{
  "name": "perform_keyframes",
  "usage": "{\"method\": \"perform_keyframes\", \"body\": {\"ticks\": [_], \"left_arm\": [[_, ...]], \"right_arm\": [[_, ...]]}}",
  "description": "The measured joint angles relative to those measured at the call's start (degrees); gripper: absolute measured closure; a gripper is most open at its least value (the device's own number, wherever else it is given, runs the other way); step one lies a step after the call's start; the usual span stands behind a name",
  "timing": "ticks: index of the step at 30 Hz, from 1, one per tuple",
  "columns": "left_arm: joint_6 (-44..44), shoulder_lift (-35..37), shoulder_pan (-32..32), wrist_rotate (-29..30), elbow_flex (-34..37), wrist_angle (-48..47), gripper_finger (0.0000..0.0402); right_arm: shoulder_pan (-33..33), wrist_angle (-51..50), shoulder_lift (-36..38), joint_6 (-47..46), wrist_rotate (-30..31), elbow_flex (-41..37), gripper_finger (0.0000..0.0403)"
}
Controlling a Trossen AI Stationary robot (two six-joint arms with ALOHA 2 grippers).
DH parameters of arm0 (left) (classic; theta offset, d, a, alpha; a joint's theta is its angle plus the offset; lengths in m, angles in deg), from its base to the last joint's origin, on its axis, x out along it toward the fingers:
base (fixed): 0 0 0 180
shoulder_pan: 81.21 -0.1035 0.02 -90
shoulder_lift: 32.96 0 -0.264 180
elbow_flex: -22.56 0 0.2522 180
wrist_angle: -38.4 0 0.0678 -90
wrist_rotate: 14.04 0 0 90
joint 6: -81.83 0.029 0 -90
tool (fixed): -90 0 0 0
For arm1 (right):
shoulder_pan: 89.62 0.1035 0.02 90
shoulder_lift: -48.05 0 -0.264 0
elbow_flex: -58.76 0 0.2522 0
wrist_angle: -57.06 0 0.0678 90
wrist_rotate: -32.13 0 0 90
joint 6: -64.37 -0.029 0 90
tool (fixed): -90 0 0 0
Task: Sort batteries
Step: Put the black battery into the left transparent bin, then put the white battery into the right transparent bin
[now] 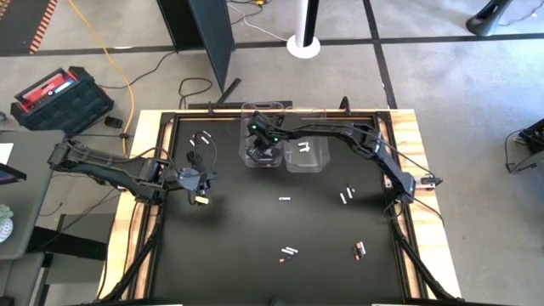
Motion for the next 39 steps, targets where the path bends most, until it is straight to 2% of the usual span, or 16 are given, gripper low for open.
{"method": "perform_keyframes", "body": {"ticks": [7, 21, 28, 36, 39], "left_arm": [[0.16, 0.00, 0.00, -0.02, 0.00, 0.00, 0.0347], [-0.74, 0.00, 0.00, -0.10, 0.00, 0.20, 0.0347], [-0.85, 0.00, 0.00, -0.13, 0.00, 0.20, 0.0347], [-0.88, 0.00, 0.00, -0.13, 0.00, 0.20, 0.0347], [-1.74, 0.00, -0.01, -0.86, 0.00, 0.29, 0.0347]], "right_arm": [[-1.05, -0.19, 0.21, 0.15, 0.09, -0.09, 0.0334], [-1.01, -1.63, 0.25, 0.30, 0.38, 0.81, 0.0244], [-1.04, -9.37, 0.21, 0.62, 0.74, 9.58, 0.0226], [-1.07, -27.47, 0.22, 1.03, 0.60, 24.99, 0.0239], [-0.30, -31.17, 3.42, 1.69, 0.59, 24.81, 0.0243]]}}
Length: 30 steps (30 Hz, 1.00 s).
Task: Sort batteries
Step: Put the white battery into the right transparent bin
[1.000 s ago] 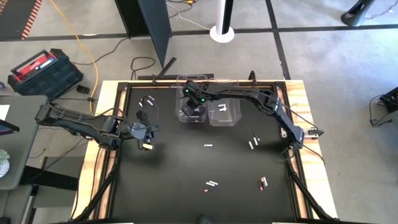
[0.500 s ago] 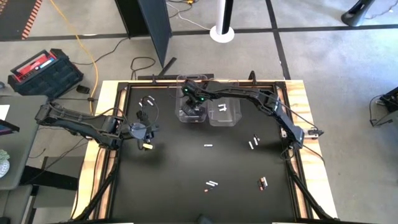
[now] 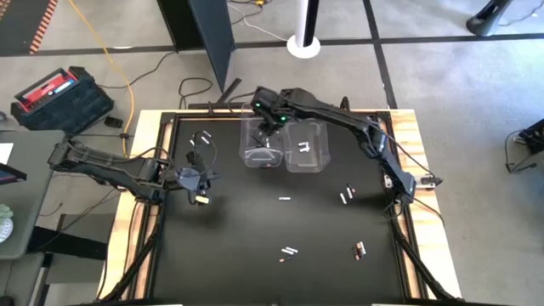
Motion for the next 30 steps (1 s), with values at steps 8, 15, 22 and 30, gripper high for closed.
{"method": "perform_keyframes", "body": {"ticks": [8, 15, 22, 30], "left_arm": [[-7.73, -0.35, -0.01, -0.23, 0.00, 4.38, 0.0347], [-9.08, -0.44, -0.01, -0.37, 0.00, 6.26, 0.0318], [-5.51, -0.42, -0.01, 0.41, 0.00, 9.02, 0.0256], [-5.10, -0.42, -0.01, 0.51, 0.00, 9.68, 0.0254]], "right_arm": [[6.31, -3.53, 13.80, 0.04, 0.82, -4.80, 0.0251], [16.30, -3.70, 28.09, -6.46, 7.58, -18.54, 0.0255], [29.70, 2.02, 43.58, -24.48, 15.02, -43.65, 0.0256], [43.15, 27.22, 54.42, -38.62, 22.52, -73.52, 0.0256]]}}
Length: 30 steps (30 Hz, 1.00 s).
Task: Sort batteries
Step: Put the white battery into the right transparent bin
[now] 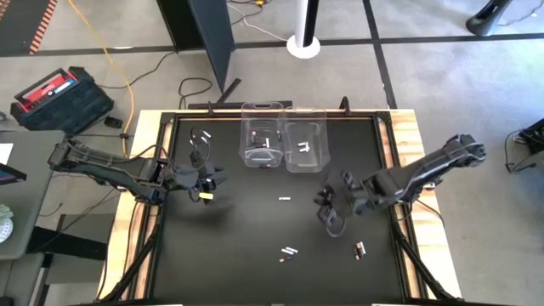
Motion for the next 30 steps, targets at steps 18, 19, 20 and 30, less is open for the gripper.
{"method": "perform_keyframes", "body": {"ticks": [18, 19, 20, 30], "left_arm": [[-6.01, 0.00, 0.00, -0.90, 0.00, -0.13, 0.0256], [-6.31, 0.00, 0.01, -0.94, 0.00, -0.15, 0.0256], [-6.62, 0.00, 0.02, -1.00, 0.00, -0.13, 0.0256], [-5.85, -0.02, 0.04, -1.18, 0.00, -0.24, 0.0256]], "right_arm": [[-5.90, 43.10, -26.37, 18.04, 1.64, -20.36, 0.0256], [-6.45, 46.07, -27.56, 19.45, 1.76, -20.35, 0.0256], [-6.92, 49.01, -28.69, 20.48, 2.27, -20.34, 0.0256], [-11.33, 63.85, -34.53, 28.19, 3.76, -20.29, 0.0256]]}}
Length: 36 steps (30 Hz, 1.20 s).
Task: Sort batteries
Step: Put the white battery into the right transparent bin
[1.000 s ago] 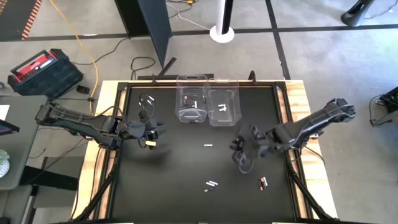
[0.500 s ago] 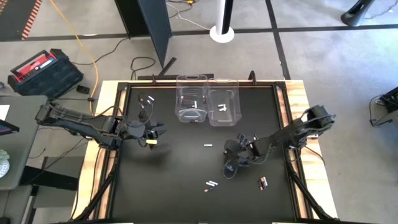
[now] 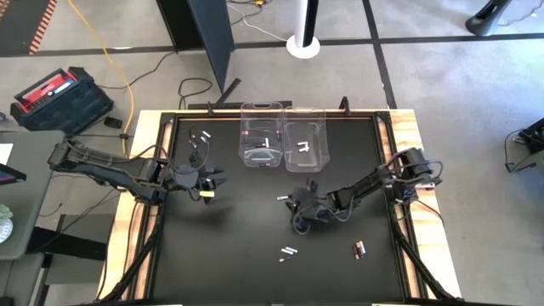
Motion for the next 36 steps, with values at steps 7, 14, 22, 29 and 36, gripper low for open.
{"method": "perform_keyframes", "body": {"ticks": [7, 14, 22, 29, 36], "left_arm": [[2.67, 0.01, 0.00, -0.03, 0.00, -0.03, 0.0256], [7.79, 0.00, -0.02, -0.02, 0.00, -0.02, 0.0256], [8.08, 0.02, -0.02, -0.04, 0.00, -0.04, 0.0256], [6.39, 0.01, -0.02, -0.07, 0.00, -0.04, 0.0256], [6.01, 0.01, -0.02, -0.09, 0.00, -0.02, 0.0256]], "right_arm": [[-2.38, 1.73, -0.65, 1.81, -0.88, 0.02, 0.0256], [-5.10, 4.80, -1.15, 9.46, -10.82, -0.09, 0.0262], [-6.68, 5.13, -1.73, 9.63, -13.03, -0.02, 0.0317], [-6.30, 4.67, -1.73, 9.63, -13.28, 0.02, 0.0370], [-4.71, 4.62, -0.69, 9.61, -13.10, -0.04, 0.0363]]}}
